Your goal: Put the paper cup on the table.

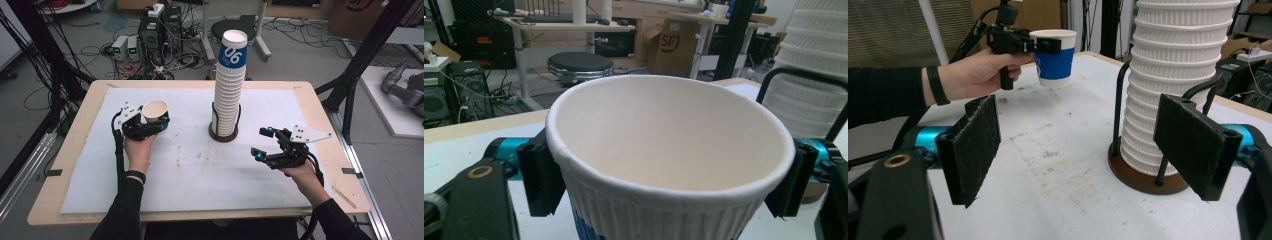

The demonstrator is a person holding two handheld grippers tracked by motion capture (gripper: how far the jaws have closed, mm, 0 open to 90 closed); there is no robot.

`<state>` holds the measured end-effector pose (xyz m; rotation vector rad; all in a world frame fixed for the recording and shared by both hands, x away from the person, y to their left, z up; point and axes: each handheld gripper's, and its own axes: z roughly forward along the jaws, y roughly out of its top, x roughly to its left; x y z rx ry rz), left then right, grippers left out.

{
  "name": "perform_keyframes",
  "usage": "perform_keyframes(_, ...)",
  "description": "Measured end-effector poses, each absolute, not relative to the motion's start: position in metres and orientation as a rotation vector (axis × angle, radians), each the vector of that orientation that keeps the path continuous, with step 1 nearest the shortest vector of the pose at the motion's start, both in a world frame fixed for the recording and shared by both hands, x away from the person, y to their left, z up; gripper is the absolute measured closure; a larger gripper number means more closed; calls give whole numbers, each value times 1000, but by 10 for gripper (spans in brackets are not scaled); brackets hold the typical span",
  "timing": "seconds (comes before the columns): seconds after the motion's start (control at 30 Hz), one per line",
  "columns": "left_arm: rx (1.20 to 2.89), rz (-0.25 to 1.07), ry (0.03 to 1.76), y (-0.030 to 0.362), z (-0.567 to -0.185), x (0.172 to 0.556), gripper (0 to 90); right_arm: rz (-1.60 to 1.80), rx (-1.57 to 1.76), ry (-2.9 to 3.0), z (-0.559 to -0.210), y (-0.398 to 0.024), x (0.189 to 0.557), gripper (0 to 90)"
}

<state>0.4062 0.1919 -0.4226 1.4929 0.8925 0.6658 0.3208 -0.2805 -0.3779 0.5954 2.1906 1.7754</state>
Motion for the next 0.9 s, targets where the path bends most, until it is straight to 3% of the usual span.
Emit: perform_keyframes(0.9,1564,648,955,186,-447,422,210,1774,594,2212,-379,-278,321,195)
